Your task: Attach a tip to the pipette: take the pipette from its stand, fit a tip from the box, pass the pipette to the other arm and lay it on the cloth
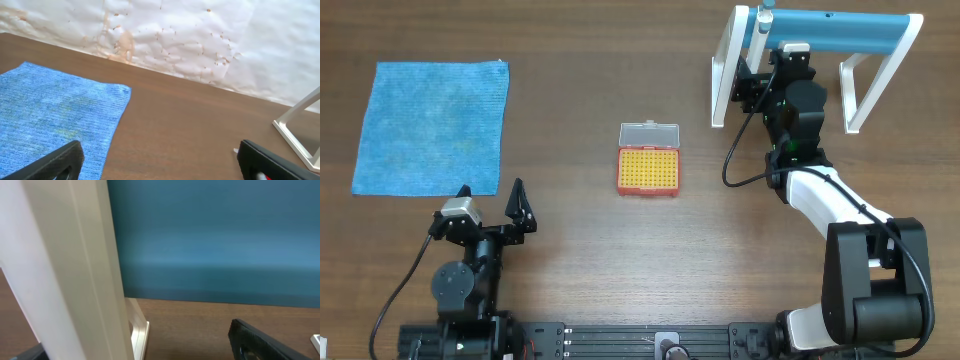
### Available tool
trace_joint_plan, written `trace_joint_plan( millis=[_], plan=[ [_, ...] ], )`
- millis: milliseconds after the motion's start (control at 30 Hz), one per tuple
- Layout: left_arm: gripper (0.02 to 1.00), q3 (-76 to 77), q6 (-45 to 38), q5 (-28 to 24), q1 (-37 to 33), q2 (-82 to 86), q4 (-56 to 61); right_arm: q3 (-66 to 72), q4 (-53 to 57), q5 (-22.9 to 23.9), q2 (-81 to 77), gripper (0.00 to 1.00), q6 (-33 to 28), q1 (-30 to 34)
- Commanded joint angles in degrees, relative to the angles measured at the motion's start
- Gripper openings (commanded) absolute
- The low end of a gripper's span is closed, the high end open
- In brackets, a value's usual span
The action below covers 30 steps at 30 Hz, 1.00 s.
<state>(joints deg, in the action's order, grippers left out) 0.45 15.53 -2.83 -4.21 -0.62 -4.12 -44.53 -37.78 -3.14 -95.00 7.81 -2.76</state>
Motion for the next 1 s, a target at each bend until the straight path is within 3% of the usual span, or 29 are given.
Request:
trace_joint_plan(
  millis=[33, 67, 133, 167, 1000],
  plan=[
    [0.989, -0.1, 0.5, -0.4, -0.2, 0.4, -0.3, -1.4, -1.2, 0.1, -0.7, 0.844, -0.6, -0.4],
    [0.991, -0.1, 0.5, -0.4, -0.2, 0.4, -0.3, -1.4, -1.9, 0.1, -0.7, 0.689, -0.6, -0.4],
    [0.991, -0.1, 0.5, -0.4, -0.2, 0.4, -0.3, -1.4, -3.3, 0.1, -0.7, 0.126, -0.6, -0.4],
    [0.989, -0.1, 0.5, -0.4, -0.2, 0.4, -0.3, -1.4, -3.5, 0.1, -0.7, 0.084, -0.6, -0.4],
    [0.989, -0.1, 0.5, -0.4, -0.2, 0.4, -0.3, -0.7, -1.7, 0.0, 5.3, 0.082, -0.6, -2.7]
  ],
)
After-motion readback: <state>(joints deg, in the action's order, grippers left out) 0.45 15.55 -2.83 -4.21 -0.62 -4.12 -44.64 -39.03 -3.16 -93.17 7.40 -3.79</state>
